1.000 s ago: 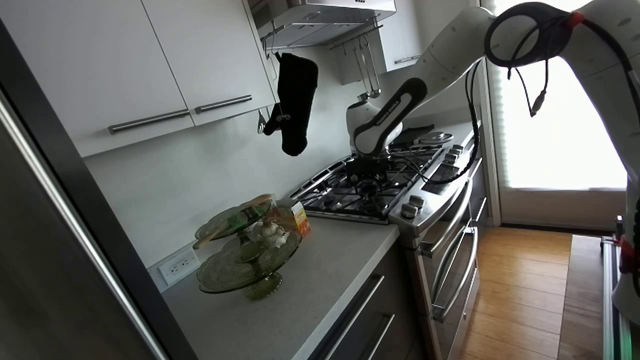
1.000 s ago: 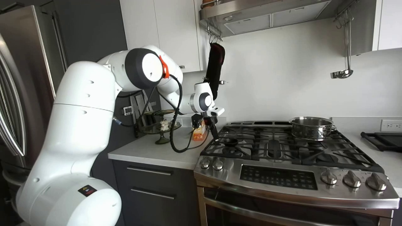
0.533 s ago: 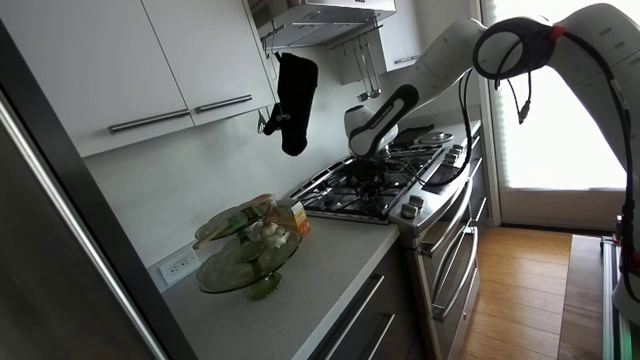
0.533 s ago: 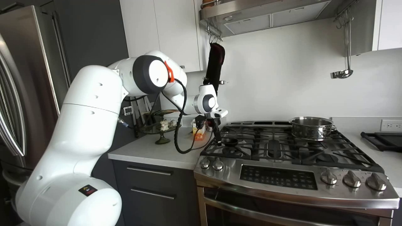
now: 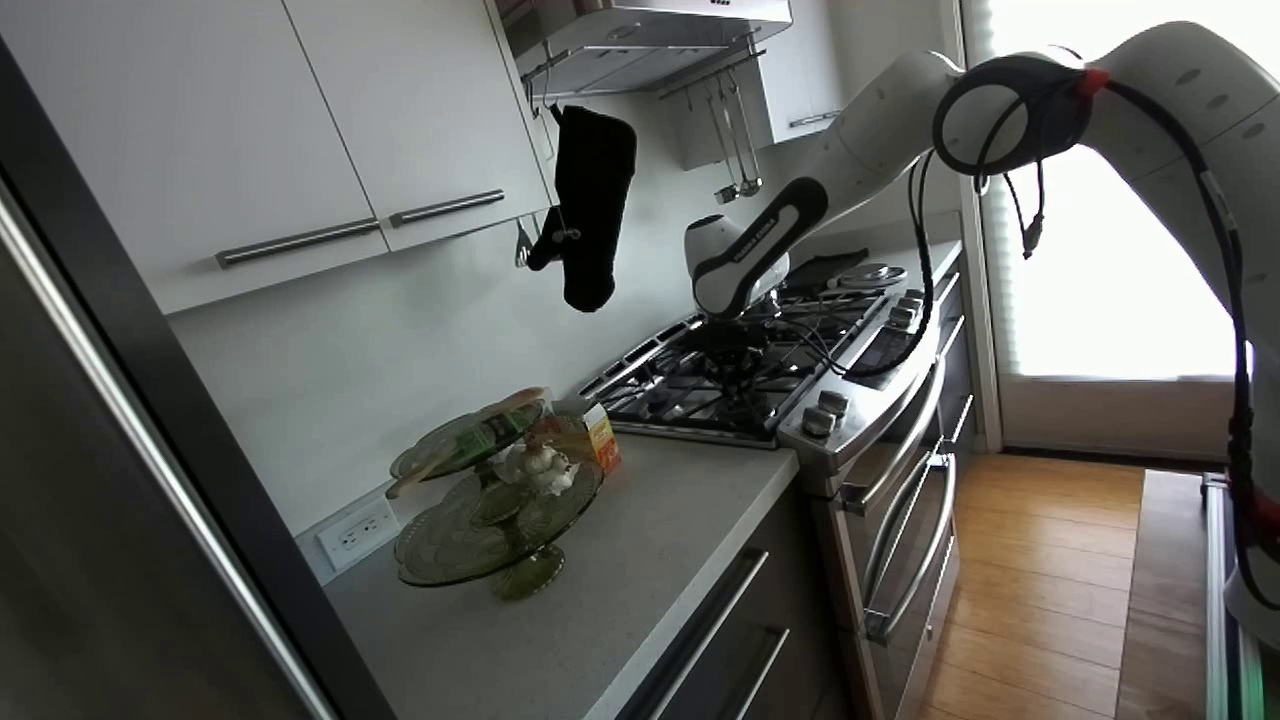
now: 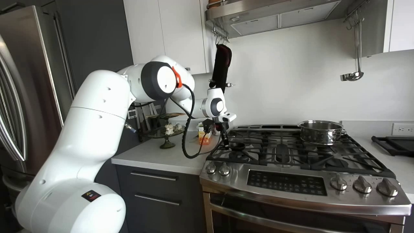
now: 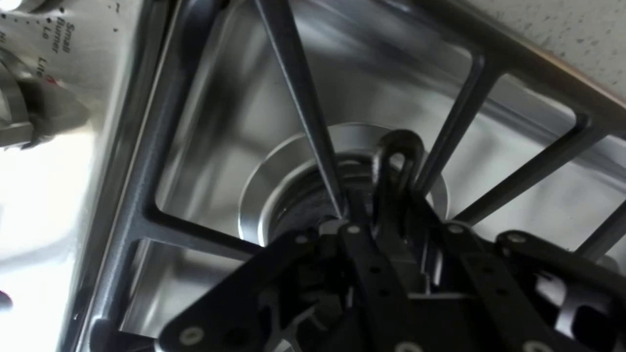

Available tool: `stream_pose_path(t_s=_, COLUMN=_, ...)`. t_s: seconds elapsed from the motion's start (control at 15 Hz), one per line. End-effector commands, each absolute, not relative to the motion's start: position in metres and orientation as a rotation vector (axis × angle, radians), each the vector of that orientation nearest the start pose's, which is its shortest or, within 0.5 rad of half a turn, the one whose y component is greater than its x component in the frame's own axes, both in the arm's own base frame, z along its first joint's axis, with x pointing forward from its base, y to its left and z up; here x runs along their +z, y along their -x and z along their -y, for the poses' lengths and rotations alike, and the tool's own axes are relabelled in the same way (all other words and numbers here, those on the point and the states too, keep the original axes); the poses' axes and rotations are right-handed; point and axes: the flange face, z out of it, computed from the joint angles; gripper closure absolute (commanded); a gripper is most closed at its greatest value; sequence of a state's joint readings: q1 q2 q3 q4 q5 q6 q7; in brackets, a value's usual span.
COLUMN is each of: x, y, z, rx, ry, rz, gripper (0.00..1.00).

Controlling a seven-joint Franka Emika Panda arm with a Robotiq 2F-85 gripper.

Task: Place the small black pan on the back right plate of the stove

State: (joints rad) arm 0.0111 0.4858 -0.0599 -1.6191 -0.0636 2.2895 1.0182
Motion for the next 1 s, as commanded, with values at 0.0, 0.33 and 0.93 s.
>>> stream_pose_path(t_s=0.0, x=0.358, y=-0.706, z=0.031, rx=-0.282, ry=2.718, rz=-1.522, gripper=0.76)
stream_pose_path(t_s=0.33, x=0.355, y=-0.709, z=0.033, rx=-0.277, ry=2.722, rz=-1.526, gripper=0.71)
stream_pose_path(t_s=0.93, x=0.386, y=-0.698, z=0.052, rx=-0.418, ry=2.672, rz=-1.570, gripper=0.95)
